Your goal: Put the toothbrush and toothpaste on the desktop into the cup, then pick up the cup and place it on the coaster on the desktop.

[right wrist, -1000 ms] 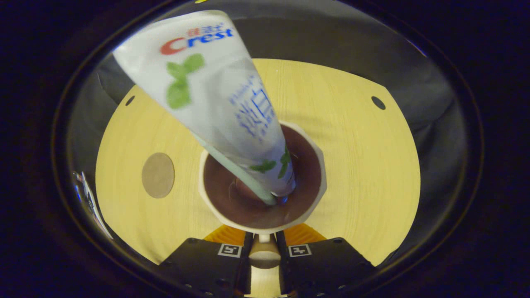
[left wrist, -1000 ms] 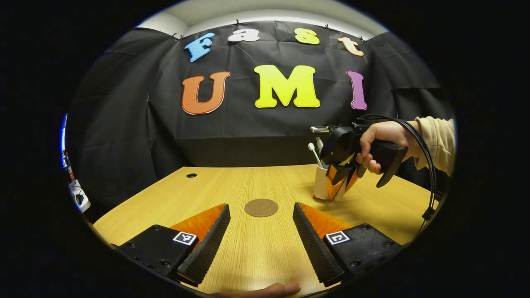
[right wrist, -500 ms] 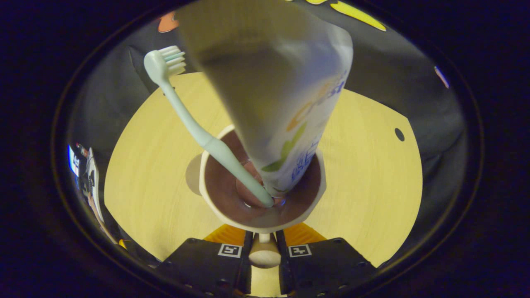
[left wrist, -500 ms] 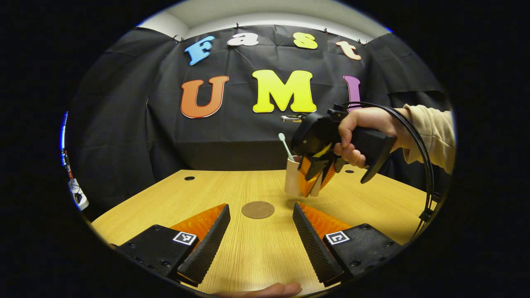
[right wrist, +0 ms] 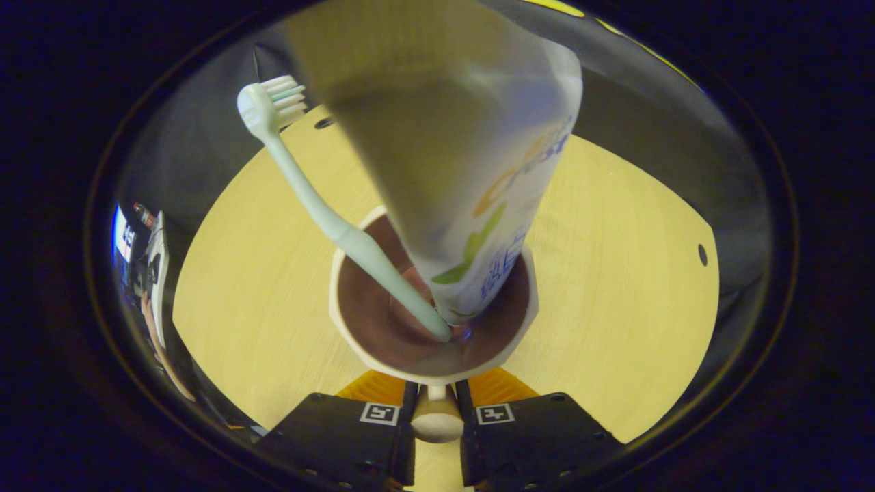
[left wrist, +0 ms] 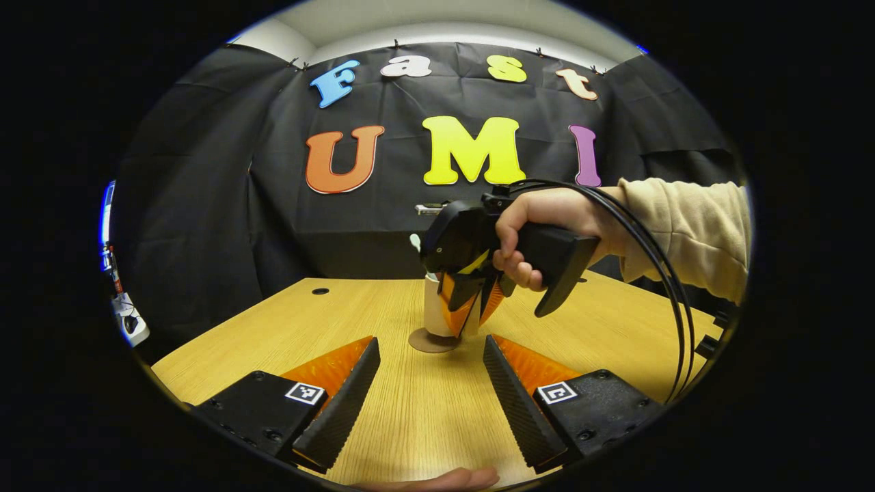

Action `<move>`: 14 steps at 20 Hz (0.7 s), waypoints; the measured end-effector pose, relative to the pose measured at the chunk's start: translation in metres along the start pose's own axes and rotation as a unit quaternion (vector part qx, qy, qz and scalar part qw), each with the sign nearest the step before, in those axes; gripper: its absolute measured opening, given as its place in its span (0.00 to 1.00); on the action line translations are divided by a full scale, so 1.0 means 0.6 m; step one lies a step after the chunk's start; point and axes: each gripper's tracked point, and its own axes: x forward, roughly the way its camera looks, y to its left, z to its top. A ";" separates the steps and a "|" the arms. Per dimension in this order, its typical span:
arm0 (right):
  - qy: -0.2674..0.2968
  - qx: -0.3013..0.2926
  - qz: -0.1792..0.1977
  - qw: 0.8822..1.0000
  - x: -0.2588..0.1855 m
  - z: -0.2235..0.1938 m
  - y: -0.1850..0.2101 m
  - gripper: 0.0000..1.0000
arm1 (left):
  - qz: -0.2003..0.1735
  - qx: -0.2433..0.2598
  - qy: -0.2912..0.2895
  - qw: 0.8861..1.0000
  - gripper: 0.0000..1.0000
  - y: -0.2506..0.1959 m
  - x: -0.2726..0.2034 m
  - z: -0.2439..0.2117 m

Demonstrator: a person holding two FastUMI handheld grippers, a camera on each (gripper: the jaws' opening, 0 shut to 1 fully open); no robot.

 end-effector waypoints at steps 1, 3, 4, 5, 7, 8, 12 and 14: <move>0.002 -0.001 0.001 1.000 0.003 -0.001 0.000 0.27 | 0.000 0.000 0.000 1.000 0.97 0.002 -0.001 -0.001; 0.004 -0.004 0.003 1.000 0.009 0.002 0.007 0.26 | 0.000 -0.001 0.006 1.000 0.97 0.002 -0.001 -0.006; 0.006 -0.002 0.004 1.000 0.012 0.003 0.009 0.26 | -0.001 -0.002 0.006 1.000 0.97 0.000 -0.001 -0.008; 0.008 0.003 0.005 1.000 0.013 0.001 0.012 0.26 | -0.001 -0.005 0.008 1.000 0.97 0.001 -0.001 -0.009; 0.014 0.011 0.003 1.000 0.017 -0.004 0.018 0.27 | -0.001 -0.005 0.012 1.000 0.97 -0.002 0.001 -0.011; 0.016 0.014 0.003 1.000 0.017 -0.007 0.021 0.27 | 0.002 -0.005 0.016 1.000 0.97 -0.002 0.002 -0.014; -0.009 0.017 0.008 1.000 0.006 0.003 0.022 0.29 | 0.005 -0.002 0.019 1.000 0.97 -0.009 0.000 -0.014; -0.025 0.015 0.026 0.999 -0.010 0.006 0.030 0.38 | 0.001 -0.003 0.023 1.000 0.97 -0.018 -0.001 -0.017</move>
